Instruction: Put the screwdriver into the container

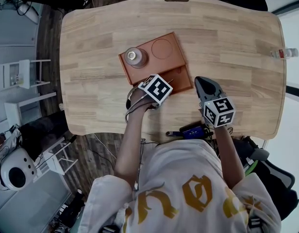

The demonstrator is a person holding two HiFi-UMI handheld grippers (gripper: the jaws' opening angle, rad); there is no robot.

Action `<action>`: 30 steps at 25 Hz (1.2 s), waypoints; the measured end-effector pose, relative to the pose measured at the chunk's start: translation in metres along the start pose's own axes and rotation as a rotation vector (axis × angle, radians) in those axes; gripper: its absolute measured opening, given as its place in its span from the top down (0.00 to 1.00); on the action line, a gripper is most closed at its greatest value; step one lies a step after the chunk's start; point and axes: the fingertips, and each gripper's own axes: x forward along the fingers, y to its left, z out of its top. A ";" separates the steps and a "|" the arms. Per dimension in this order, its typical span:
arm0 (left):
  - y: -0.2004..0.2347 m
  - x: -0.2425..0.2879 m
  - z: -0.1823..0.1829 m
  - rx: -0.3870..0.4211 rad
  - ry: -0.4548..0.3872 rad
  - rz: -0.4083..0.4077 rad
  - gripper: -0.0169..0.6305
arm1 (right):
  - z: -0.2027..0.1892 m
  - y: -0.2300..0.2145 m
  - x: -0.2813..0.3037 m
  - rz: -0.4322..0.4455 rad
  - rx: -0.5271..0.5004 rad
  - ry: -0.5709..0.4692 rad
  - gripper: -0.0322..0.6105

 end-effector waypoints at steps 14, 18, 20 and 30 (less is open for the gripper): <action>-0.001 0.000 0.000 -0.007 -0.007 0.001 0.85 | 0.004 0.004 -0.001 0.012 0.010 -0.011 0.93; 0.000 0.000 0.001 0.000 -0.008 -0.001 0.85 | 0.003 0.003 -0.003 0.010 0.008 -0.010 0.93; -0.001 -0.001 0.002 0.006 -0.023 -0.006 0.84 | 0.003 0.004 -0.003 0.009 0.008 -0.011 0.93; -0.001 -0.018 0.003 0.005 -0.118 -0.044 0.74 | 0.006 0.008 -0.011 0.011 0.000 -0.029 0.93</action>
